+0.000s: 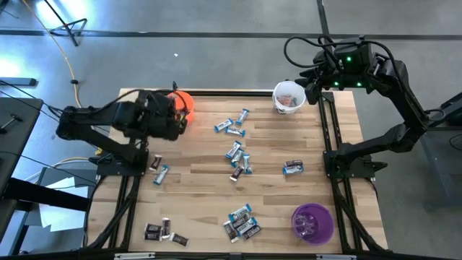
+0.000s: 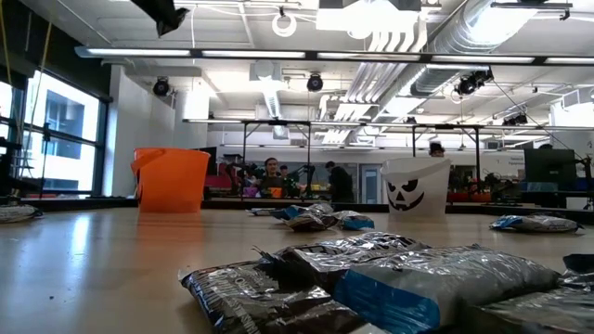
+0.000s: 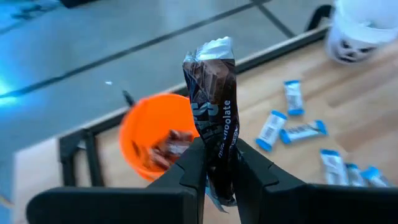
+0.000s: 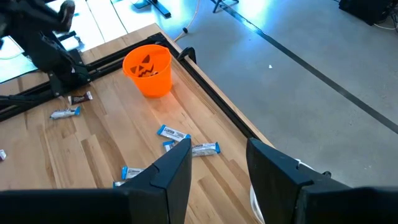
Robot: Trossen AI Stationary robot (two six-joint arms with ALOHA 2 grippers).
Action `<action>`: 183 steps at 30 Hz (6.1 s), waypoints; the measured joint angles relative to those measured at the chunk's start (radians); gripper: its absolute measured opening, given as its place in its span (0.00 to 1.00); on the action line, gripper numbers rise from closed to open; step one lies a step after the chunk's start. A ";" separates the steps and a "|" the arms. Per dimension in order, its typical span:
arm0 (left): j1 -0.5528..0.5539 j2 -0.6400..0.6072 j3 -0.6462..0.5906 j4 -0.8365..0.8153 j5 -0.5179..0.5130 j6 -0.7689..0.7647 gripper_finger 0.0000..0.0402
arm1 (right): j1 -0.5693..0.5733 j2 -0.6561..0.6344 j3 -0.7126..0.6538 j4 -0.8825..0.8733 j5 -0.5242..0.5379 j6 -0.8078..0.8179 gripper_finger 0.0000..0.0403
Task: Sort candy
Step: Put the brown chocolate into the orange bucket
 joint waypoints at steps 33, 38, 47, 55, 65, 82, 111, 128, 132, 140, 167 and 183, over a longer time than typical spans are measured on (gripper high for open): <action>0.596 0.131 0.006 0.201 0.272 0.297 0.16 | 0.000 0.000 0.000 0.000 0.000 0.000 0.37; 0.597 0.132 0.006 0.200 0.272 0.288 0.24 | 0.000 0.000 0.000 0.000 0.000 0.000 0.37; 0.597 0.132 0.005 0.157 0.273 0.288 0.29 | 0.000 0.000 0.000 0.000 0.000 0.000 0.37; 0.577 0.132 0.005 0.044 0.468 0.225 0.29 | 0.000 0.000 0.000 0.000 0.000 0.000 0.37; 0.306 0.083 -0.093 -0.061 0.588 -0.038 0.29 | 0.000 0.000 0.000 0.000 0.000 0.000 0.37; -0.106 -0.062 -0.418 -0.053 0.752 -0.447 0.29 | 0.000 0.000 0.000 0.000 0.000 0.000 0.37; -0.114 -0.042 -0.773 0.286 0.738 -0.330 0.29 | 0.000 0.000 0.000 0.000 0.000 0.000 0.37; 0.105 -0.005 -0.785 0.336 0.728 -0.260 0.29 | 0.000 0.000 0.000 0.000 0.000 0.000 0.37; 0.130 0.060 -0.799 0.395 0.753 -0.209 0.29 | 0.000 0.000 0.000 0.000 0.000 0.000 0.37; 0.140 0.112 -0.806 0.380 0.764 -0.183 0.29 | 0.000 0.000 0.000 0.000 0.000 0.000 0.37; 0.046 0.331 -0.807 0.364 0.770 -0.271 0.29 | 0.000 0.000 0.000 0.000 0.000 0.000 0.37; 0.004 0.241 -0.888 0.504 0.825 -0.417 0.05 | 0.000 0.000 0.000 0.000 0.000 0.000 0.37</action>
